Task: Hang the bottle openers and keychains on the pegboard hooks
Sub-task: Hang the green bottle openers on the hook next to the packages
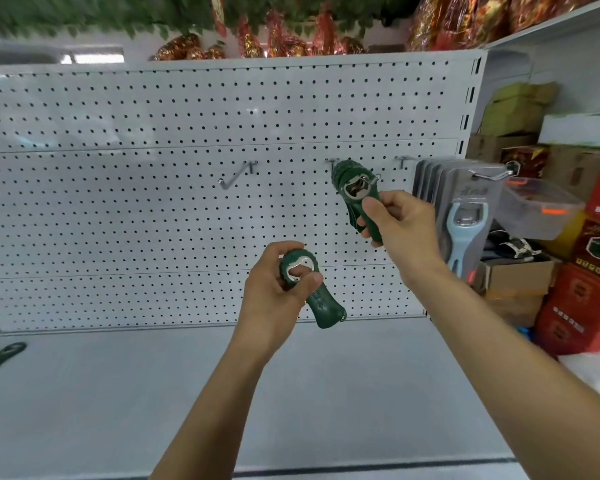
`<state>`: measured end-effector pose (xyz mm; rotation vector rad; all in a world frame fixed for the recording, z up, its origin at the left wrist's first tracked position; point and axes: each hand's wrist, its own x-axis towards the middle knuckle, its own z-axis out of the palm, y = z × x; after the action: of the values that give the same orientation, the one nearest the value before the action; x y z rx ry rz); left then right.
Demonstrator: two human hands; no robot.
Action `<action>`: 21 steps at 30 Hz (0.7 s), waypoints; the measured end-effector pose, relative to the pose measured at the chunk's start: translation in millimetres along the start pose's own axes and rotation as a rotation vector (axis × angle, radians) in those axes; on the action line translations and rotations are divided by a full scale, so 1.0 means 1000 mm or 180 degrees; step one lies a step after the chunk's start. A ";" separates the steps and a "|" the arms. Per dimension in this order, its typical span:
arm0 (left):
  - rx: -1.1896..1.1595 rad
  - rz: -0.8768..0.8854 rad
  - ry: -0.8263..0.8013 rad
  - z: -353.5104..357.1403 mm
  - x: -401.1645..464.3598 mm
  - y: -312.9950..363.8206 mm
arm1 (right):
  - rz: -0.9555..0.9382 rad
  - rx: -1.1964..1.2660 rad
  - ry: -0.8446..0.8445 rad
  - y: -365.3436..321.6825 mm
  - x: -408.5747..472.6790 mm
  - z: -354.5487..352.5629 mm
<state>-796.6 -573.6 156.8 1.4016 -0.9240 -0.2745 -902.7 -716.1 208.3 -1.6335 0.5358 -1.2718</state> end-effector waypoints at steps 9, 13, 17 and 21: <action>-0.0016 0.0093 0.0039 0.000 -0.010 0.005 | -0.0768 -0.1088 0.0603 0.022 -0.040 -0.004; -0.0072 0.0246 0.0080 0.006 -0.016 0.013 | -0.0378 -0.0559 -0.0488 0.029 -0.083 0.000; -0.0249 0.0367 0.0136 0.012 -0.018 0.022 | -0.0131 -0.0189 -0.1052 0.030 -0.096 0.002; -0.0309 0.0507 0.0135 0.018 -0.015 0.033 | -0.0075 0.0057 -0.0803 0.017 -0.091 -0.003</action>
<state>-830.2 -569.7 179.7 1.2332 -0.9691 -0.1667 -934.9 -652.8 149.2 -1.7580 0.3499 -1.0635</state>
